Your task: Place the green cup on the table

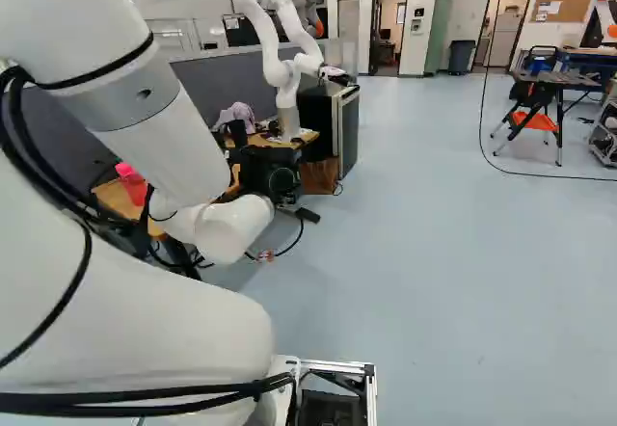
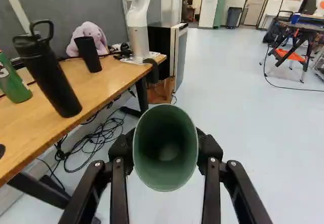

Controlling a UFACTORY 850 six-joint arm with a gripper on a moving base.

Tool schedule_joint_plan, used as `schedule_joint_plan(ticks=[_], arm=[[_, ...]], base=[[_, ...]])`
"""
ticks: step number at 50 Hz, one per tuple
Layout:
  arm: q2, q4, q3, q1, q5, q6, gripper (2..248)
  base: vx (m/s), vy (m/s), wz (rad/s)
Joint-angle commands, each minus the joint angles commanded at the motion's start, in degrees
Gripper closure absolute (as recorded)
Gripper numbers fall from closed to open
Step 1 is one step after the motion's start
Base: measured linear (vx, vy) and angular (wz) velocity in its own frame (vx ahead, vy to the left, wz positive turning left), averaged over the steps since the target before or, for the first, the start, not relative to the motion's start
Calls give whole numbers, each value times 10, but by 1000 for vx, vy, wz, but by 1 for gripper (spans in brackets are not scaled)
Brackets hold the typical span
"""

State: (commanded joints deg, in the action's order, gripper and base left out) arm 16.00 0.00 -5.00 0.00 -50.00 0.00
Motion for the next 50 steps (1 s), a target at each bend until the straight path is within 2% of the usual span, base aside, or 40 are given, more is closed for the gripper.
schedule_joint_plan(ticks=[42, 43, 50], arm=[[0, 0, 0, 0, 0, 0, 122], [-17, 0, -14, 0, 0, 0, 122], [-40, -7, -34, 0, 0, 0, 122]], base=[[324, -2, -59], [303, 30, -24], [162, 8, 74]])
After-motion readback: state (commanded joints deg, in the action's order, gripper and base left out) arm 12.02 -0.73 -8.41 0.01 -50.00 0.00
